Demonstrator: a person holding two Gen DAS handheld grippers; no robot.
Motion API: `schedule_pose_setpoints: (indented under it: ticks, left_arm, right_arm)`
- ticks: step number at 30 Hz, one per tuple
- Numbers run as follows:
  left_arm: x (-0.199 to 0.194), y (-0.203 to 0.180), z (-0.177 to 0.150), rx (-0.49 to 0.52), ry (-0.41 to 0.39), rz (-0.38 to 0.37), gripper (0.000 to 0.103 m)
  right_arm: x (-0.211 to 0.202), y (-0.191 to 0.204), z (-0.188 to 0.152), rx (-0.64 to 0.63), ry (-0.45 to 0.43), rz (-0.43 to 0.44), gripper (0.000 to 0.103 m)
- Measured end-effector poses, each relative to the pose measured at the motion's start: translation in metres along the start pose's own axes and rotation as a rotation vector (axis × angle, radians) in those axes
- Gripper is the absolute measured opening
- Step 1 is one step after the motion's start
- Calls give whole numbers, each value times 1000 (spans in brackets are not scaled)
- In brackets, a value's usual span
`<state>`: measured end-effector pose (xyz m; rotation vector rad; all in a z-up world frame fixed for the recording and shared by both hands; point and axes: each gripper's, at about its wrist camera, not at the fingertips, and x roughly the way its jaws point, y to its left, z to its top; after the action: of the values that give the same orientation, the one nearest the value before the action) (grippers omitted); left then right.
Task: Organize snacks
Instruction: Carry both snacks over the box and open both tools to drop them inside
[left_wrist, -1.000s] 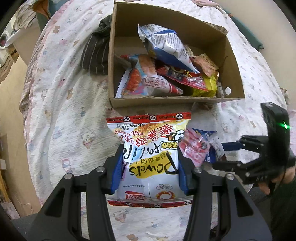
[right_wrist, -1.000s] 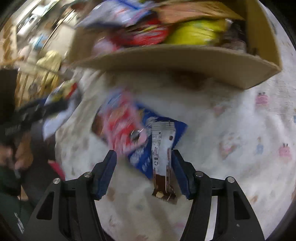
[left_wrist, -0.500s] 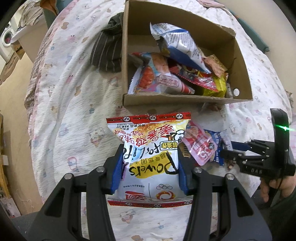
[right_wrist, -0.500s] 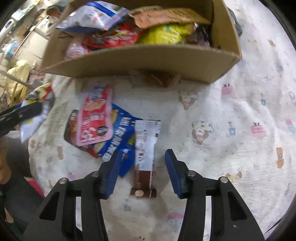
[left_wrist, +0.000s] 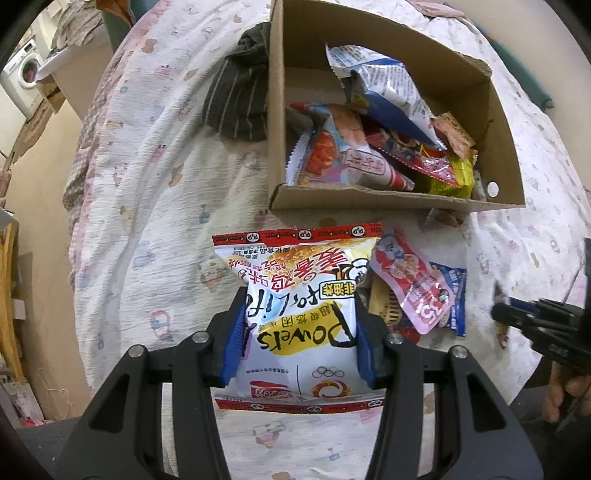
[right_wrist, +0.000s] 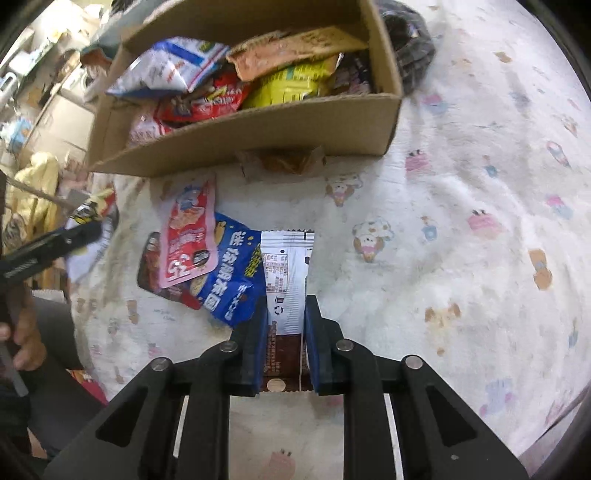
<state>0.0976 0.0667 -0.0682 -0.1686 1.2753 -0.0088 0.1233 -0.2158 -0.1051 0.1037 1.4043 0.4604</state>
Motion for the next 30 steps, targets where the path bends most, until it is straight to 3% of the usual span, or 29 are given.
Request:
schedule_pose_setpoints:
  ticks: [5, 11, 17, 20, 25, 30]
  left_arm:
    - [-8, 8, -4, -28, -15, 25, 46]
    - [-57, -1, -2, -20, -141, 12, 46]
    - [-91, -25, 27, 1, -211, -19, 46]
    - [-100, -43, 47, 34, -241, -9, 46]
    - [-93, -78, 82, 75, -254, -10, 46]
    - [-62, -110, 115, 74, -223, -45, 46]
  right_arm:
    - [-20, 8, -11, 15, -55, 37, 19]
    - [-57, 26, -12, 27, -179, 101, 19]
    - [-94, 28, 9, 68, -307, 224, 19]
    - [-103, 28, 24, 79, -340, 228, 19]
    - [-117, 14, 57, 97, -387, 210, 19]
    - [-111, -6, 86, 118, -377, 182, 19]
